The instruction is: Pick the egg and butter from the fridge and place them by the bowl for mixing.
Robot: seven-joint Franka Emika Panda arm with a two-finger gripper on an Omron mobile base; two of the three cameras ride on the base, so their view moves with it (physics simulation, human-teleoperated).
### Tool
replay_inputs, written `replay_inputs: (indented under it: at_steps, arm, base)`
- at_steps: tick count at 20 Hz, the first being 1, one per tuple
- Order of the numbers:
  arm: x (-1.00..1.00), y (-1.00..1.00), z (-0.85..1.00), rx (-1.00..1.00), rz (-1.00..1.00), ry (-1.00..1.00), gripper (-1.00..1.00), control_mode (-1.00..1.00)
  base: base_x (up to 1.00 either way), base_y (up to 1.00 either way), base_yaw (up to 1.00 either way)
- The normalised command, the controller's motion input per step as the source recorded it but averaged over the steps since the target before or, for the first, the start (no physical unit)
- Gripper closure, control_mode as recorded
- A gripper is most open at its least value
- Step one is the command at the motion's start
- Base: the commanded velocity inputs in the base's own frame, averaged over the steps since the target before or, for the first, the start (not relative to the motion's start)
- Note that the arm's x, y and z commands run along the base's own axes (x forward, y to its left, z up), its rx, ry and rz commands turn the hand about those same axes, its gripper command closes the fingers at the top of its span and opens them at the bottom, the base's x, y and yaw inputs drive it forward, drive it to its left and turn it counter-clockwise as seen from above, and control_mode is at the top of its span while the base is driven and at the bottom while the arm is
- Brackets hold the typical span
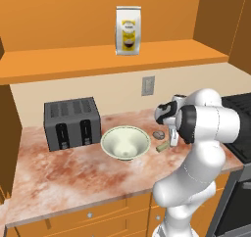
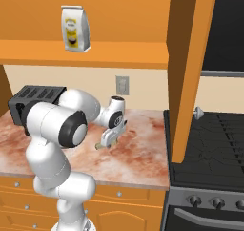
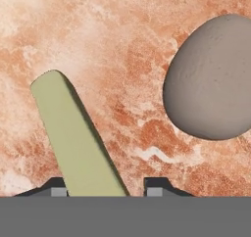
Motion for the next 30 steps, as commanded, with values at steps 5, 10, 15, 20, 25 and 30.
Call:
replay_inputs:
  at_steps: [5, 10, 15, 20, 25, 30]
  arm:
    - [0.00, 0.00, 0.00, 0.00, 0.00, 0.00, -1.00, -1.00]
    - [0.00, 0.00, 0.00, 0.00, 0.00, 0.00, -1.00, -1.00]
    - [0.00, 0.00, 0.00, 0.00, 0.00, 0.00, -1.00, -1.00]
    - [-0.04, 0.00, 0.48, 0.00, 0.00, -0.06, -1.00, -1.00]
    - [-0.26, 0.00, 0.75, 0.00, 0.00, -0.04, -1.00, -1.00]
    - [-0.61, 0.03, 0.80, -0.05, -0.04, 0.00, -1.00, -1.00]
  base:
    - [0.00, 0.00, 0.00]
    - [0.00, 0.00, 0.00]
    - [0.00, 0.00, 0.00]
    - [0.00, 0.00, 0.00]
    - [0.00, 0.00, 0.00]
    - [0.00, 0.00, 0.00]
